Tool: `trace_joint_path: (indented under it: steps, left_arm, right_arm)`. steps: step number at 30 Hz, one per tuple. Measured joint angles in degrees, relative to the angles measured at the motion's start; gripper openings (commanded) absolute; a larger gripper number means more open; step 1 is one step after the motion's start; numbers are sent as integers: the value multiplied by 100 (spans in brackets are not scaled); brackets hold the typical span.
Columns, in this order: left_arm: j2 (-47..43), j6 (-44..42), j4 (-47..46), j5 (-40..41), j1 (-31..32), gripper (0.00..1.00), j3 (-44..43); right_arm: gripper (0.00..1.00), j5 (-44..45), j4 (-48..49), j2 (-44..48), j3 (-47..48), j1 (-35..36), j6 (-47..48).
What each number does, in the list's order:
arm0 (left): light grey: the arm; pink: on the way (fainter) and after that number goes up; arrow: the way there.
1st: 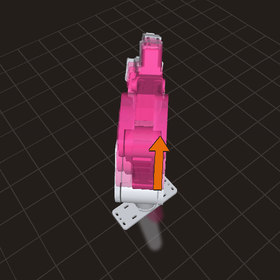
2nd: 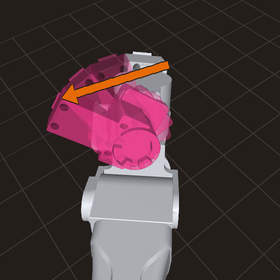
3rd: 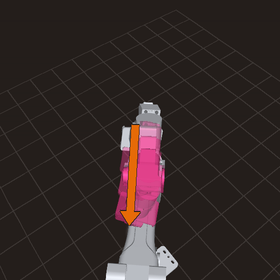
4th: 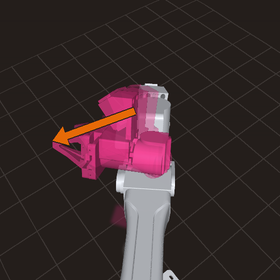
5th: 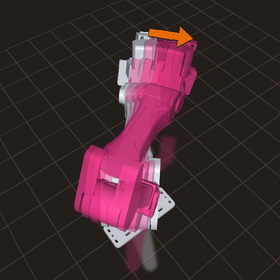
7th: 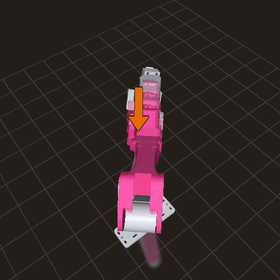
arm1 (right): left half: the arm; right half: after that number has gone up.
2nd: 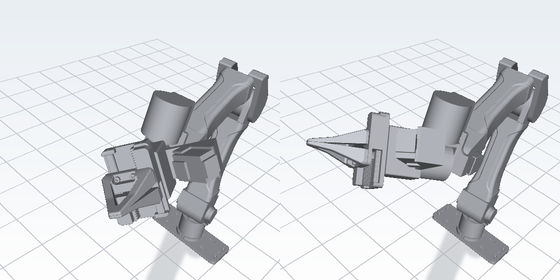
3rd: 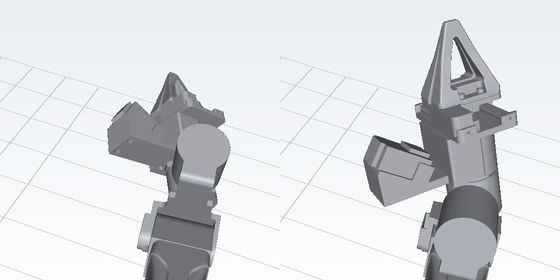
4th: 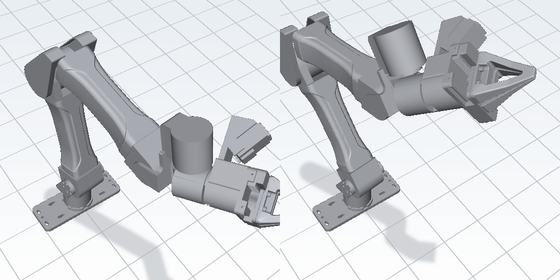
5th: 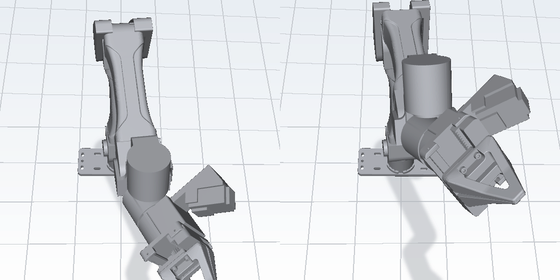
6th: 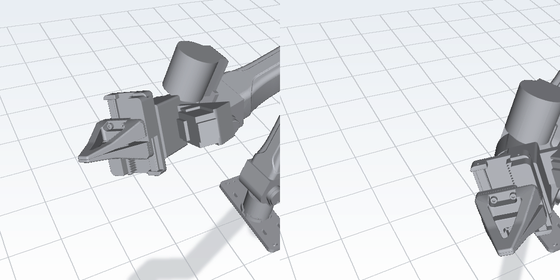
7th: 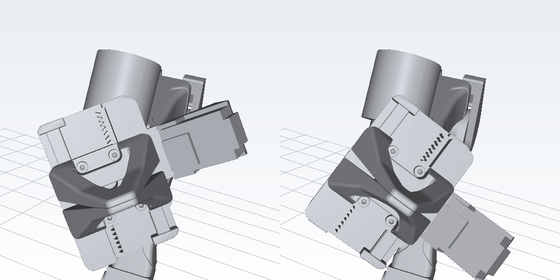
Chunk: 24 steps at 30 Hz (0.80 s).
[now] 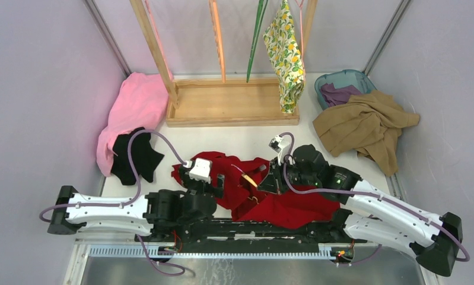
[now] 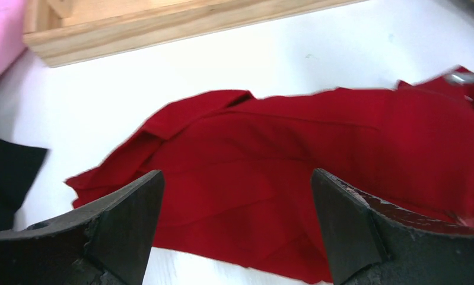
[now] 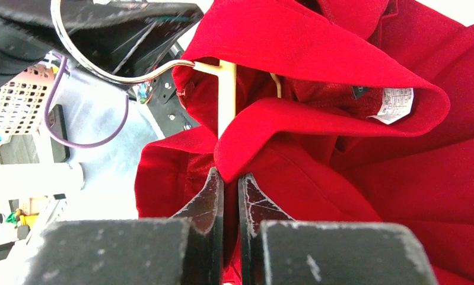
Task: Place the skirt on the hanger
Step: Hang the skirt on the hanger.
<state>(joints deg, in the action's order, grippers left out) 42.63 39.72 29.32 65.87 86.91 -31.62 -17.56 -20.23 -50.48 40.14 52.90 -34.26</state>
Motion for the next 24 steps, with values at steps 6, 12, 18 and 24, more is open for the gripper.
trace_joint_path:
  steps: [6,12,18,24]
  left_arm:
    - [310,-232,-339,-376,-1132,99,-15]
    - [-267,-981,-1436,-2004,-2120,99,507]
    - [-293,-1244,-2048,-3541,-2232,99,564]
    - [-302,-1248,-2201,-4183,-2243,99,568]
  right_arm:
    - [1,-195,-216,258,0,-9,-24]
    - [1,-354,-435,629,-33,-17,-114]
    - [1,-485,-579,791,-33,-22,-151]
    - [1,-605,-702,844,-33,-48,-149]
